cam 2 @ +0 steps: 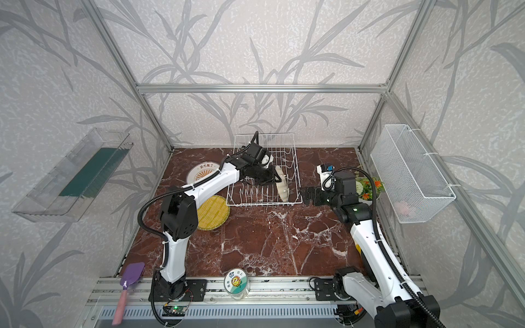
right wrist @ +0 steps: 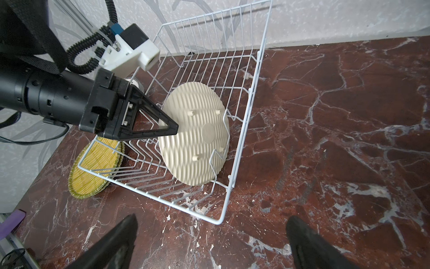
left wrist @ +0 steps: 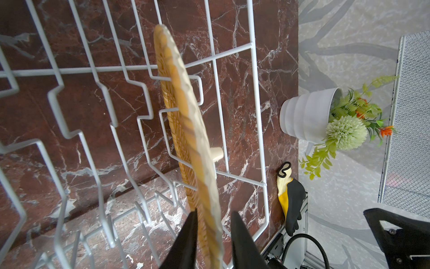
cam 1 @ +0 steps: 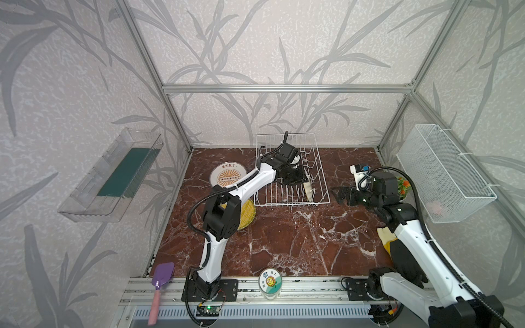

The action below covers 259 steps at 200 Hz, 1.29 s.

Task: Unload the plates from the dish rack
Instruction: Pick up a plate from the dish rack.

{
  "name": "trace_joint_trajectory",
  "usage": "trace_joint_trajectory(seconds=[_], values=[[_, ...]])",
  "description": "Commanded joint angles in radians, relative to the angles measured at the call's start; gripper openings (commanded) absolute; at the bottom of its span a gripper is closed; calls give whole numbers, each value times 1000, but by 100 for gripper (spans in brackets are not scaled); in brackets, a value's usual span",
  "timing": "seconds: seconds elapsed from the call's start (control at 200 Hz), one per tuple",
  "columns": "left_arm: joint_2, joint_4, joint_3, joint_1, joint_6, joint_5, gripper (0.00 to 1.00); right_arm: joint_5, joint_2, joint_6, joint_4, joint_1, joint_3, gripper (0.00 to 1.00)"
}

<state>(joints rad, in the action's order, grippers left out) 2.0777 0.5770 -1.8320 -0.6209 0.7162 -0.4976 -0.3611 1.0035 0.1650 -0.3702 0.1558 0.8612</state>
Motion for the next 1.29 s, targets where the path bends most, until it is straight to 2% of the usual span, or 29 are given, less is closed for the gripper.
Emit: trace_joint_trajectory(seconds=[0.0, 0.255, 0.32, 0.51, 0.695, 1.025, 1.29], values=[[6, 21, -28, -5, 25, 12, 22, -40, 0, -14, 15, -4, 7, 99], [5, -1, -28, -5, 61, -7, 14, -50, 5, -14, 13, -2, 7, 99], [2, -5, -24, -6, 66, -13, 10, -50, 3, -14, 11, -3, 5, 99], [17, -9, -33, -6, 81, -22, 8, -50, 0, -12, 10, -3, 4, 99], [11, 1, -32, -4, 77, -19, 0, -55, -6, -20, 4, -3, 6, 99], [-40, -120, 20, -2, 114, -73, 0, -61, -7, -10, 8, -2, 9, 99], [-57, -102, 20, 2, 87, -91, 0, -57, -16, -10, 0, -2, 9, 99]])
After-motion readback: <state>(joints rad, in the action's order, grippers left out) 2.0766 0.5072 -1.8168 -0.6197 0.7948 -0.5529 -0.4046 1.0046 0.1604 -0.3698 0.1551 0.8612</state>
